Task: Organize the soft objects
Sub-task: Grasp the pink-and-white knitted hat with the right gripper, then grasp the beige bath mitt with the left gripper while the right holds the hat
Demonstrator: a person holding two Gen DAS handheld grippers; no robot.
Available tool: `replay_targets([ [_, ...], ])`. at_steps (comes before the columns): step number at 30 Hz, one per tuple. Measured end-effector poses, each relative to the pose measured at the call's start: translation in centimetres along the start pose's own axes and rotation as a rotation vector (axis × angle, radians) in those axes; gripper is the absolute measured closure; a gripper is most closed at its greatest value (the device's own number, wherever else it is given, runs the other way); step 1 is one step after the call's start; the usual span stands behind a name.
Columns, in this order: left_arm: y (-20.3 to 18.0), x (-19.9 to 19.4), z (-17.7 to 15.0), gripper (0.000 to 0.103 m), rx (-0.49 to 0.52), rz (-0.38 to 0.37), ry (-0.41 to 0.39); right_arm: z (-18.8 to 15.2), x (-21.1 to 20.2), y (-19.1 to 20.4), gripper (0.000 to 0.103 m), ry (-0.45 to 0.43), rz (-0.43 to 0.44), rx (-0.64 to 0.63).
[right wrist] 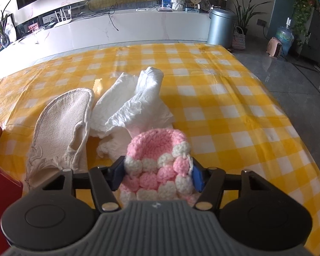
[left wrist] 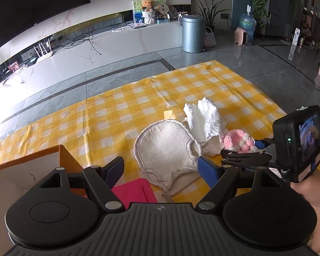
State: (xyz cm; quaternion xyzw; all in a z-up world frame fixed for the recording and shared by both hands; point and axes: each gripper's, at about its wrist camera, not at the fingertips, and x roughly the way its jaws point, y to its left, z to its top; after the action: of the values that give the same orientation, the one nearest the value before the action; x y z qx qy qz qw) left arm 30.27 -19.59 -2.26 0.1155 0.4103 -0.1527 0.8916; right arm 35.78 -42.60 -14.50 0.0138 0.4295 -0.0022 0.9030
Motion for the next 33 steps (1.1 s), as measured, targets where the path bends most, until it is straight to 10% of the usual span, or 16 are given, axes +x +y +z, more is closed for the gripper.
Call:
replay_targets([
  [10,-3.9,8.6,2.6,0.011,0.02,0.027,0.236,-0.3,-1.6,-3.0,0.045,0.005,0.002,0.133],
  [25,-5.9,16.3,2.1,0.011,0.002,0.171,0.288,-0.4,-1.4,-4.3,0.044,0.019,0.004,0.193],
  [31,-6.6,16.6,1.5,0.024,0.07,0.223,0.292,-0.4,-1.8,-4.6,0.044,0.008,0.01,0.212],
  [33,-7.0,16.2,1.2,0.043,0.099,0.228,0.27,-0.4,-2.0,-4.7,0.044,0.005,0.012,0.217],
])
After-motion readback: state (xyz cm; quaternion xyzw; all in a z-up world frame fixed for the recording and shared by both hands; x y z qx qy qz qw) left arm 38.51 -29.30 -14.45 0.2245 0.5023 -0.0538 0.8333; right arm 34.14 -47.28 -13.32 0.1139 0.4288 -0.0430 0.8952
